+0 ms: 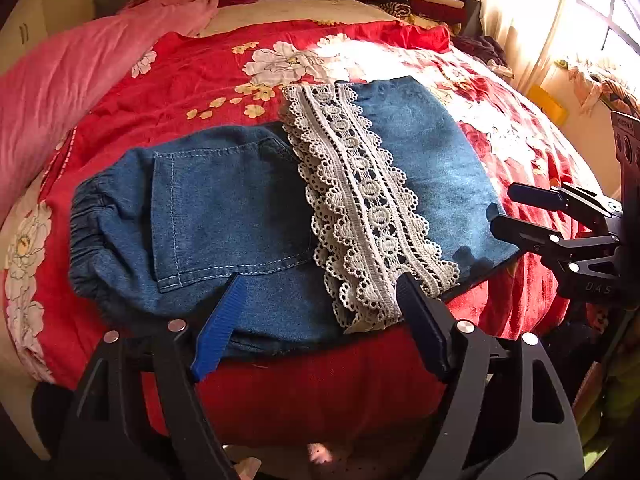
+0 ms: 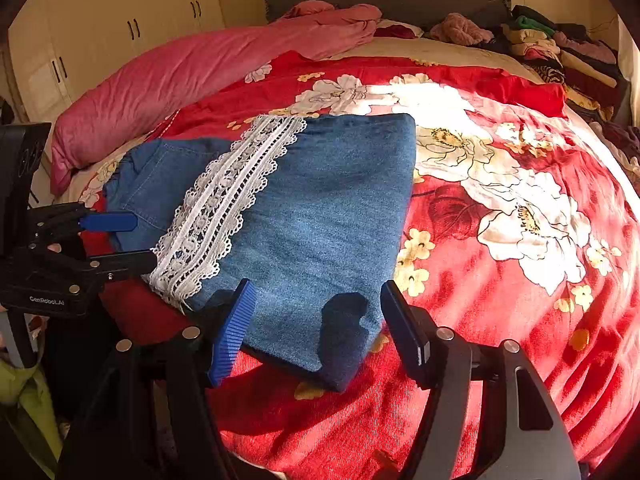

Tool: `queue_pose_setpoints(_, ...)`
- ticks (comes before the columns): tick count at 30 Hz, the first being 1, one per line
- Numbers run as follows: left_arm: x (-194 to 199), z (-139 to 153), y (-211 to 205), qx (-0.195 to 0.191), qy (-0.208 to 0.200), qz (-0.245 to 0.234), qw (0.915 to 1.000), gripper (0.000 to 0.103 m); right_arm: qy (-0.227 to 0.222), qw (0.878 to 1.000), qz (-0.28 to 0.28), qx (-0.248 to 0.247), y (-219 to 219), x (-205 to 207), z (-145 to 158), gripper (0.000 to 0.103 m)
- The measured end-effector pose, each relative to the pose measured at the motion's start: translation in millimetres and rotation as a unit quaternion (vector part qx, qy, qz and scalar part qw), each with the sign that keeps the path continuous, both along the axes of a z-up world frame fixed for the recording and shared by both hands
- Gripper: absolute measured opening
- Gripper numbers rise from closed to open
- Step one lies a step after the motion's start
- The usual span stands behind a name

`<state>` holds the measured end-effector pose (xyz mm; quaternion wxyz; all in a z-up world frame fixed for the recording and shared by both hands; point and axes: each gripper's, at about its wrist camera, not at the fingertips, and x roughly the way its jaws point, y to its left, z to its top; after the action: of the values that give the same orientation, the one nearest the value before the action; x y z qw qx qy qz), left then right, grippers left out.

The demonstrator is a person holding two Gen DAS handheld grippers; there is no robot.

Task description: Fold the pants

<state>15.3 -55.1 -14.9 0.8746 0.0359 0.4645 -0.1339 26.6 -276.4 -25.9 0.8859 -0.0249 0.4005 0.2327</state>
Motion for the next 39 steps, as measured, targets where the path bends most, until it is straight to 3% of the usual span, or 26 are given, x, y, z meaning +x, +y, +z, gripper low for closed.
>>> queue_pose_setpoints(5,-5,11,4,0.004,-0.015,0.012,0.9998,0.086,-0.018,1.0,-0.011,0.003,-2,-5,10,0.092)
queue_pose_setpoints(10,-10,23,9,0.005,-0.035,0.023,0.9991,0.093,-0.031,0.999,-0.022,0.003,-3,-8,19,0.095)
queue_pose_setpoints(21,-16,35,27,-0.004,-0.054,0.042,0.9977,0.093,-0.074,0.996,-0.035,0.018,1,-19,53,0.098)
queue_pose_setpoints(39,-24,34,82,-0.034,-0.058,0.095,0.9933,0.093,-0.082,0.997,0.0,0.0,52,-16,80,0.098)
